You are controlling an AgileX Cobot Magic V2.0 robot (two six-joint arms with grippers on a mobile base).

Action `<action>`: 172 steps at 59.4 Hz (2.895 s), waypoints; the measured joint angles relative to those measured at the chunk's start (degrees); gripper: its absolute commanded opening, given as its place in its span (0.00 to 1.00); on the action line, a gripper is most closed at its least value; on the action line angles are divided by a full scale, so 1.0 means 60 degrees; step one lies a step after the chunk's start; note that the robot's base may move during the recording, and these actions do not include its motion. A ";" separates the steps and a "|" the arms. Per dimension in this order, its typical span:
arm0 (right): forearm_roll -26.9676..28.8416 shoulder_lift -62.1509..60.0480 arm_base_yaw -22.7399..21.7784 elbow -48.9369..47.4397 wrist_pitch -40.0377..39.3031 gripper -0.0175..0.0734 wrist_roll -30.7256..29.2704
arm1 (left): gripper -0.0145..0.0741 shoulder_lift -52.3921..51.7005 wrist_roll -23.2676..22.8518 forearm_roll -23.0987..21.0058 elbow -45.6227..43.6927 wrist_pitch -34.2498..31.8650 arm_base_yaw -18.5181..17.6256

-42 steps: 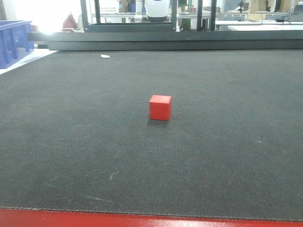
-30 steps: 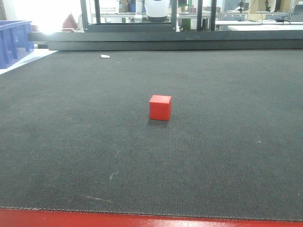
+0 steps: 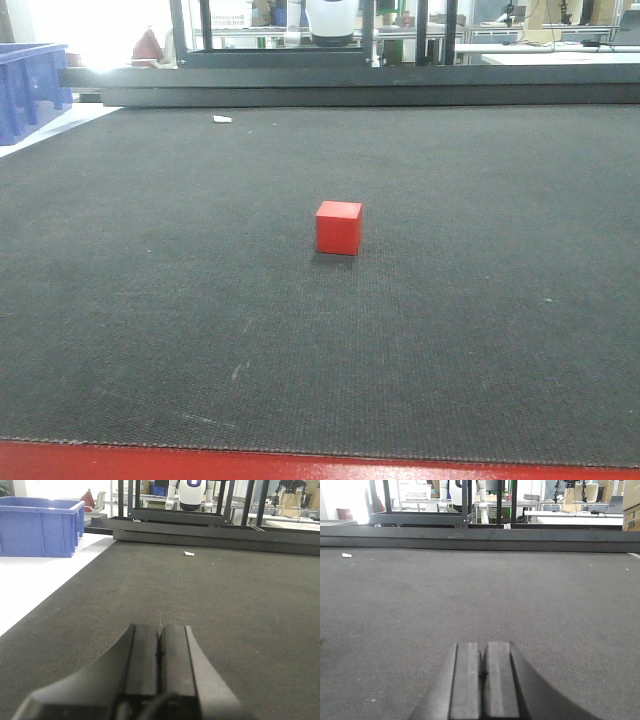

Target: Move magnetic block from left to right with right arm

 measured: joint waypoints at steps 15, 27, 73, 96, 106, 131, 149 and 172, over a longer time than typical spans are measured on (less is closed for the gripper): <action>0.0000 0.0000 0.0000 0.0000 -0.0583 0.23 0.0000 | 0.03 0.0000 0.0000 0.0000 0.0000 0.0000 0.0000; 0.0000 0.0092 0.0000 -0.0922 0.0168 0.23 0.0000 | 0.03 0.0000 0.0000 0.0000 0.0000 0.0000 0.0000; -0.0030 0.9146 0.1757 -0.8968 0.4677 0.87 0.0763 | 0.03 0.0000 0.0000 0.0000 0.0000 0.0000 0.0000; -0.1639 1.3828 0.5084 -1.3379 0.7289 0.87 0.5125 | 0.03 0.0000 0.0000 0.0000 0.0000 0.0000 0.0000; -0.2109 1.5700 0.5892 -1.4915 0.8054 0.87 0.6728 | 0.03 0.0000 0.0000 0.0000 0.0000 0.0000 0.0000; -0.2476 1.8979 0.6338 -1.6985 0.8877 0.87 0.8480 | 0.03 0.0000 0.0000 0.0000 0.0000 0.0000 0.0000; -0.2587 1.9813 0.6338 -1.7042 0.8941 0.87 0.8599 | 0.03 0.0000 0.0000 0.0000 0.0000 0.0000 0.0000; -0.2717 2.0266 0.6178 -1.7042 0.8941 0.79 0.8631 | 0.03 0.0000 0.0000 0.0000 0.0000 0.0000 0.0000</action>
